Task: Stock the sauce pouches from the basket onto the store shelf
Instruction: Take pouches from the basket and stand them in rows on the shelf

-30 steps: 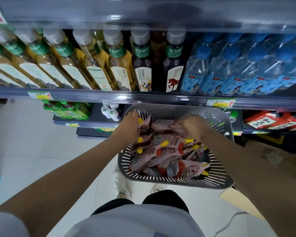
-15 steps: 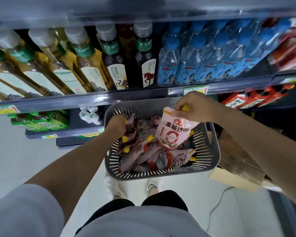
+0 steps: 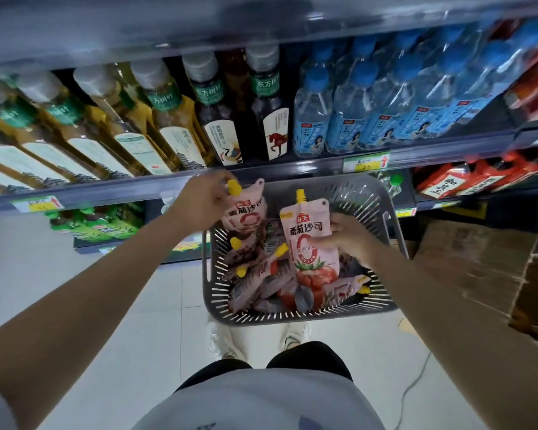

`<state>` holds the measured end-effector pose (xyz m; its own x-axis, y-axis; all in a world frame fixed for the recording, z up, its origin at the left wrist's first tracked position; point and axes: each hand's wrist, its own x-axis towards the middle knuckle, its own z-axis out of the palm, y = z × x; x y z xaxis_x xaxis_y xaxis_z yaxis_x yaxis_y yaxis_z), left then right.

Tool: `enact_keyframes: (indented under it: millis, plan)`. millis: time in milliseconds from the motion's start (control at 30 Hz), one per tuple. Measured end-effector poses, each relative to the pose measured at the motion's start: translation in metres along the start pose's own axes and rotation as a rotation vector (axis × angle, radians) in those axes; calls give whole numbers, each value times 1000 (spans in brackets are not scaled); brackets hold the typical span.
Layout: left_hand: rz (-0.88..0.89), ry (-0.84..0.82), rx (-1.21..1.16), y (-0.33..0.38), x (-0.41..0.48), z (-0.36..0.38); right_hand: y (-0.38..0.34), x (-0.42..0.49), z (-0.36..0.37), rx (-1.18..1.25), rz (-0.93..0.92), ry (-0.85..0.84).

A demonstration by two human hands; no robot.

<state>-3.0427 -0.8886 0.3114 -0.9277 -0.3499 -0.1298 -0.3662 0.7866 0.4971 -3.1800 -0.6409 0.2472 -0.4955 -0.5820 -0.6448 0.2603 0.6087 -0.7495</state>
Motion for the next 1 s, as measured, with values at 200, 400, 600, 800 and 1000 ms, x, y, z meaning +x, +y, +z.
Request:
enact_keyframes:
  millis: [200, 400, 600, 800, 1000]
  plan:
    - [-78, 22, -125, 11, -4, -9, 1, 12, 22, -40, 74, 29]
    - [-72, 108, -122, 9, -18, -11, -5, 6, 22, -24, -37, 183]
    - [-10, 295, -215, 4, -41, -34, -47, -21, 19, -15, -176, 148]
    - [88, 407, -248, -13, -76, -86, -106, -69, 66, 81, -383, 147]
    - [231, 500, -270, -48, -139, -175, -171, -114, 147, 85, -571, 215]
